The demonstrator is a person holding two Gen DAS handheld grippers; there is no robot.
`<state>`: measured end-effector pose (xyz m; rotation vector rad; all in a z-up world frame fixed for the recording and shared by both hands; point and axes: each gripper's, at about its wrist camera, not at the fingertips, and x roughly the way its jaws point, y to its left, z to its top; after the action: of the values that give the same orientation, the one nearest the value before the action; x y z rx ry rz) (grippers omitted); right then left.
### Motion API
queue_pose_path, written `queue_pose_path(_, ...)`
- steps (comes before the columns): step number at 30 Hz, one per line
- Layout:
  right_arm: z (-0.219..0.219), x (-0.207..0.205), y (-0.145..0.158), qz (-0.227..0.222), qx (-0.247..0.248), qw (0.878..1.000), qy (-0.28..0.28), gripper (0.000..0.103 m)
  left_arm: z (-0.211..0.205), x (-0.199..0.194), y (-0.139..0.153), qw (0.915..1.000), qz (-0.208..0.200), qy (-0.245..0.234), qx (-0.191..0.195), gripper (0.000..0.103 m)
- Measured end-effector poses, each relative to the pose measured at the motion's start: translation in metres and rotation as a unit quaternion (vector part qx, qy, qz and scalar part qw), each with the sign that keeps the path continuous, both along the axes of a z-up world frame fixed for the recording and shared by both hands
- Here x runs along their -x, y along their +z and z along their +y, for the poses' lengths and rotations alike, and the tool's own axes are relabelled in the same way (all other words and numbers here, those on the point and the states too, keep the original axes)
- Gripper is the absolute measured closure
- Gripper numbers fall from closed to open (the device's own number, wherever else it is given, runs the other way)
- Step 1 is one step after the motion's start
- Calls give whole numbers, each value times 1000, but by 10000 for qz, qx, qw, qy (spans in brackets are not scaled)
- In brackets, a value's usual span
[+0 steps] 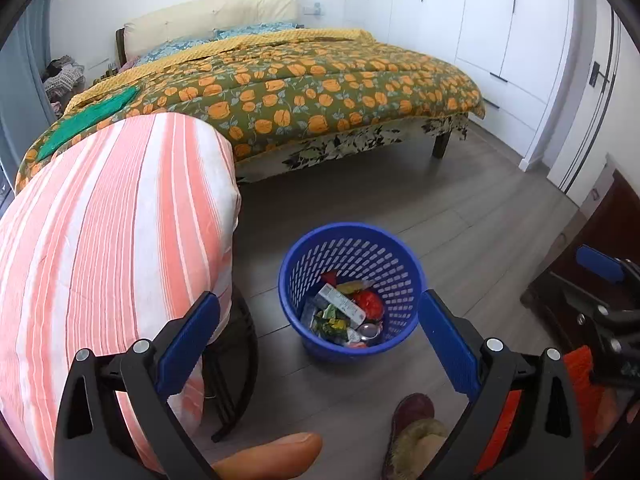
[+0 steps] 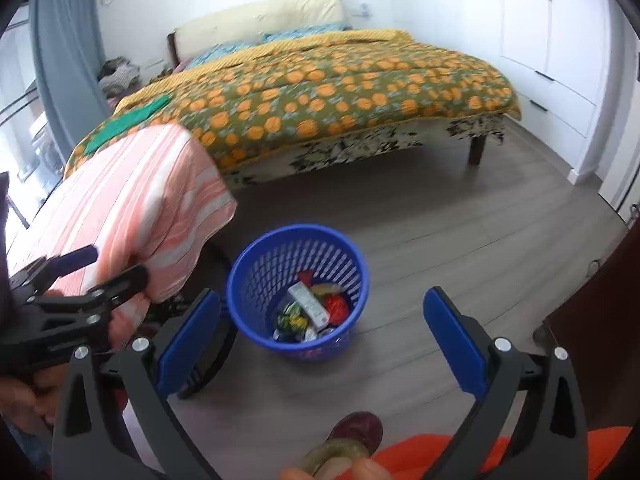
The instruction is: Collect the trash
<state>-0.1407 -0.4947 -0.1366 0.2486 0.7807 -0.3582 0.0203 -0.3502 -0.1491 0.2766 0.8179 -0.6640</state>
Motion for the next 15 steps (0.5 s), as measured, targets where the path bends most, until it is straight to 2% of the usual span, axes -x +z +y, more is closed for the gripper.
queue_pose_path(15, 5, 3, -13, 332, -69, 9994, 74, 5, -9, 1, -12, 9996, 63, 47, -275, 5)
